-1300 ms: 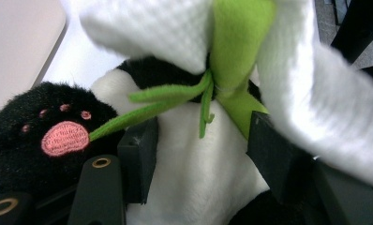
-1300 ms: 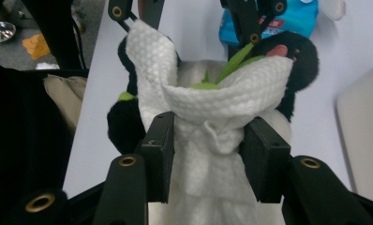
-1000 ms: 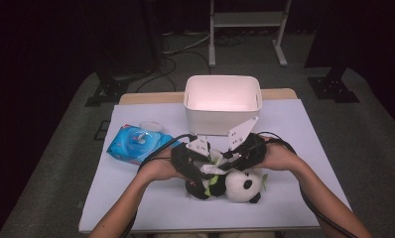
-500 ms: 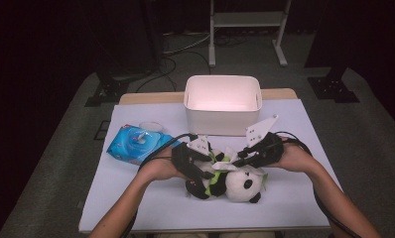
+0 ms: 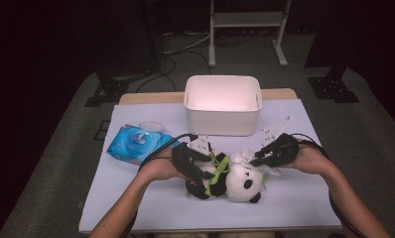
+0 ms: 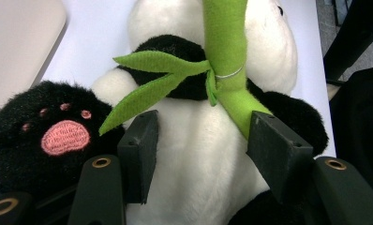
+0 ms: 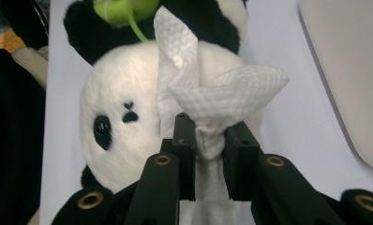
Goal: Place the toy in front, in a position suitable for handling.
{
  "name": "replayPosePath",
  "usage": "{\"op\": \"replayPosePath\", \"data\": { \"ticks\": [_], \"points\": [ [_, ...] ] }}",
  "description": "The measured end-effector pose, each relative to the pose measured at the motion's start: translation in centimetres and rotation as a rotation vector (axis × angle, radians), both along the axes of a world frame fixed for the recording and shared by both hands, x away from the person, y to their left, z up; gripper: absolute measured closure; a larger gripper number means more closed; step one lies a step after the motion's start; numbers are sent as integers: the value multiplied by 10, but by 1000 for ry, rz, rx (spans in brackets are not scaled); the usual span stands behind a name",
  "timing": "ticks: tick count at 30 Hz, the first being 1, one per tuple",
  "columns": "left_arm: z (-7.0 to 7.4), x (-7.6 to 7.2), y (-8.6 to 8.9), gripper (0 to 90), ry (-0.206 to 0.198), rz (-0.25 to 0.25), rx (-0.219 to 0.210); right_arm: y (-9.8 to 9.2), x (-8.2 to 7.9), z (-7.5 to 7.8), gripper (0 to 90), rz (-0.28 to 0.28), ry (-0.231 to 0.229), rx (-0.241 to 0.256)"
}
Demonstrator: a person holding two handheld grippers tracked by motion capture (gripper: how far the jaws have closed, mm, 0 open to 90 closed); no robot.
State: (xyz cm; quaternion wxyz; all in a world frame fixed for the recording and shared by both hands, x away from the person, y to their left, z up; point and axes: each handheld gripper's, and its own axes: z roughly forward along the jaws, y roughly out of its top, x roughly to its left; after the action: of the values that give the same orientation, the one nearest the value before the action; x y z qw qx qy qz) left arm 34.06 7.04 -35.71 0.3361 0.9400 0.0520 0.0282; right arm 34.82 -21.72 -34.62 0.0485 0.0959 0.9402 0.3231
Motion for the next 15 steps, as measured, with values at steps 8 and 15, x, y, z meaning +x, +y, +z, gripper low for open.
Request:
{"op": "replayPosePath", "data": {
  "ticks": [8, 15],
  "points": [
    [0, 0, 0, 433, 1, -2, 2, 14, 7, 3, 763, 13, -18, -11],
    [0, 0, 0, 433, 2, -3, -1, 46, 16, 9, 763, 68, -28, -4]
  ]
}}
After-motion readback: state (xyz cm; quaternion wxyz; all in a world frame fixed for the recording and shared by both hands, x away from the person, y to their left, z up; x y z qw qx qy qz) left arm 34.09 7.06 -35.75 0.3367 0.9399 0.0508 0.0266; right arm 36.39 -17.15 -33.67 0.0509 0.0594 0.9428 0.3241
